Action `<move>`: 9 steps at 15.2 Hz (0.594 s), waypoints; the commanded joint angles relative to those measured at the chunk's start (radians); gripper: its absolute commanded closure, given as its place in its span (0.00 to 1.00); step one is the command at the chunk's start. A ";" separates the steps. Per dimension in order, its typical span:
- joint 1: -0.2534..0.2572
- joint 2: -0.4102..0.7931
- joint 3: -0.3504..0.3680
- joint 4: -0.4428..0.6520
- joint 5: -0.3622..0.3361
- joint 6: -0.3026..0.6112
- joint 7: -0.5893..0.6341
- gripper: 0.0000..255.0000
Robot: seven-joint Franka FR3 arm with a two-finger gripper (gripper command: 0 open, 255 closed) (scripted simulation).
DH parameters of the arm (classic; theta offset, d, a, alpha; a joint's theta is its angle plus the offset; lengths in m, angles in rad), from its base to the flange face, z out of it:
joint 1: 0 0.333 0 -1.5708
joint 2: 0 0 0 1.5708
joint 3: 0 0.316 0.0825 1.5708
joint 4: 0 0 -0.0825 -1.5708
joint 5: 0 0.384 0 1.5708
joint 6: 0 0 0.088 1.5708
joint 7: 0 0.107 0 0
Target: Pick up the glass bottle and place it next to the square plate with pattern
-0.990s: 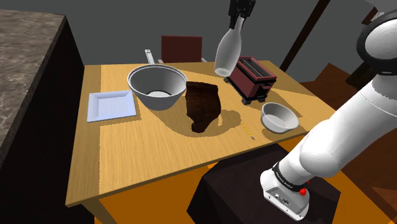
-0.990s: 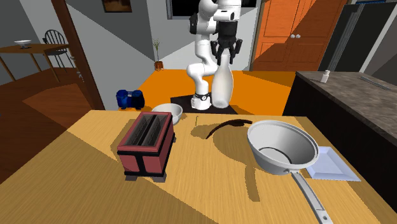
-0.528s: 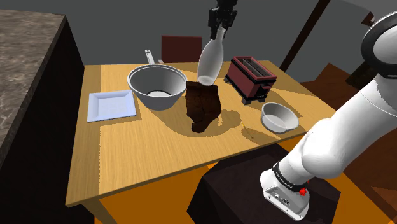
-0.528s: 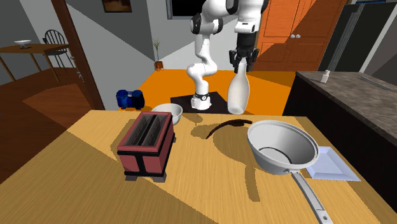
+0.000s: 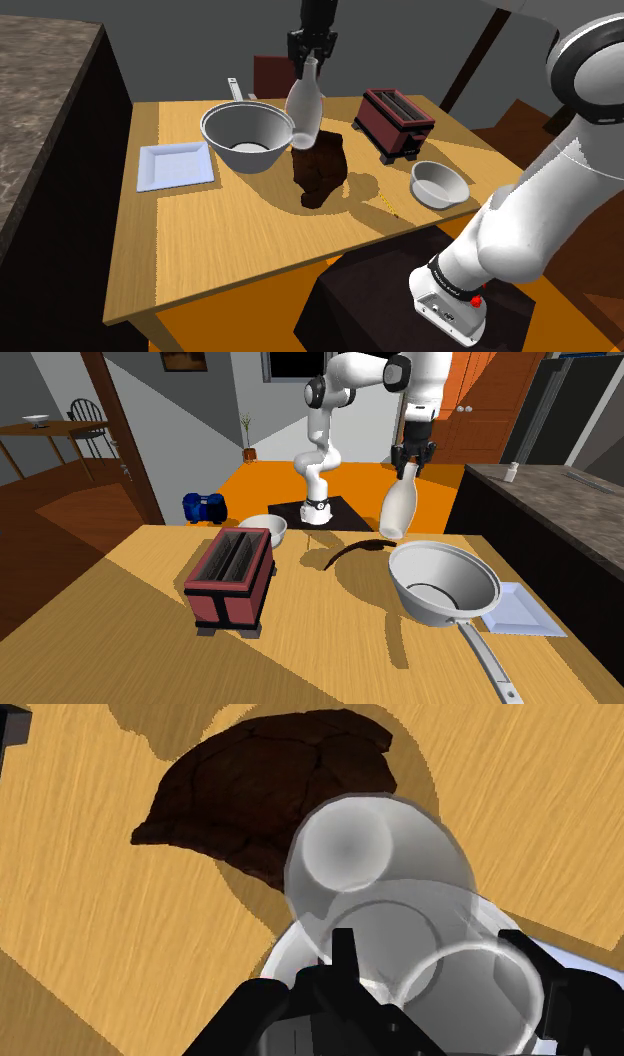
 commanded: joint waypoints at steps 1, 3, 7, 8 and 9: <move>0.023 0.031 0.020 0.014 -0.001 0.012 0.044 1.00; 0.044 0.063 0.037 0.028 -0.003 0.031 0.082 1.00; 0.088 0.139 0.069 0.073 -0.012 0.062 0.157 1.00; 0.100 0.160 0.076 0.089 -0.015 0.068 0.175 1.00; 0.112 0.182 0.082 0.106 -0.019 0.073 0.193 1.00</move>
